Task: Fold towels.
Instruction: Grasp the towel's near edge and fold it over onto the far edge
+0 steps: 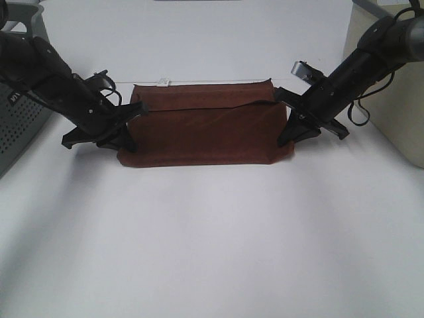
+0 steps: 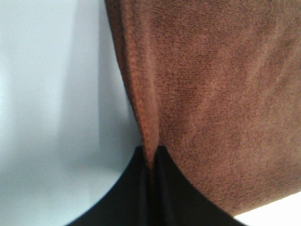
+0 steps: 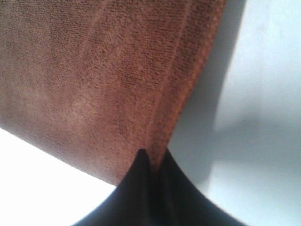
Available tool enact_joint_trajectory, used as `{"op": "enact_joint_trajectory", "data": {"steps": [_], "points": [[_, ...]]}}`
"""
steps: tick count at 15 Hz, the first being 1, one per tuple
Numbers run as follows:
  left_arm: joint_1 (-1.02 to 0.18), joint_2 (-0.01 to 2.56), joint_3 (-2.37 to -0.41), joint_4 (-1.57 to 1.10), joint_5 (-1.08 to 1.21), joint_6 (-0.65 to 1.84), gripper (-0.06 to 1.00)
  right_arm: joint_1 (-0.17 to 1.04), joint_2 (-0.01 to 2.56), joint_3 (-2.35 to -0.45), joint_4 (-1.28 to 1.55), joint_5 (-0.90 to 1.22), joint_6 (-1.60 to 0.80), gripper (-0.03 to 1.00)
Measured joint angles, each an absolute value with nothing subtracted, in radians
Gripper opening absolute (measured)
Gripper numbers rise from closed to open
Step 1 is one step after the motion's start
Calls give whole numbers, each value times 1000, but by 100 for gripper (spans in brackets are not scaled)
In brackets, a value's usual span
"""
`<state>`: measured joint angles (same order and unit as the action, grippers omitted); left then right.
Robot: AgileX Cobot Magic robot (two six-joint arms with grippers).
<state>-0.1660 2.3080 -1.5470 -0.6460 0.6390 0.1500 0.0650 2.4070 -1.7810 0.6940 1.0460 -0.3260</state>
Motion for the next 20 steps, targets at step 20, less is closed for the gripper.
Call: {"op": "enact_joint_trajectory", "data": {"steps": [20], "points": [[-164, 2059, -1509, -396, 726, -19, 1, 139, 2143, -1654, 589, 975, -274, 0]]}}
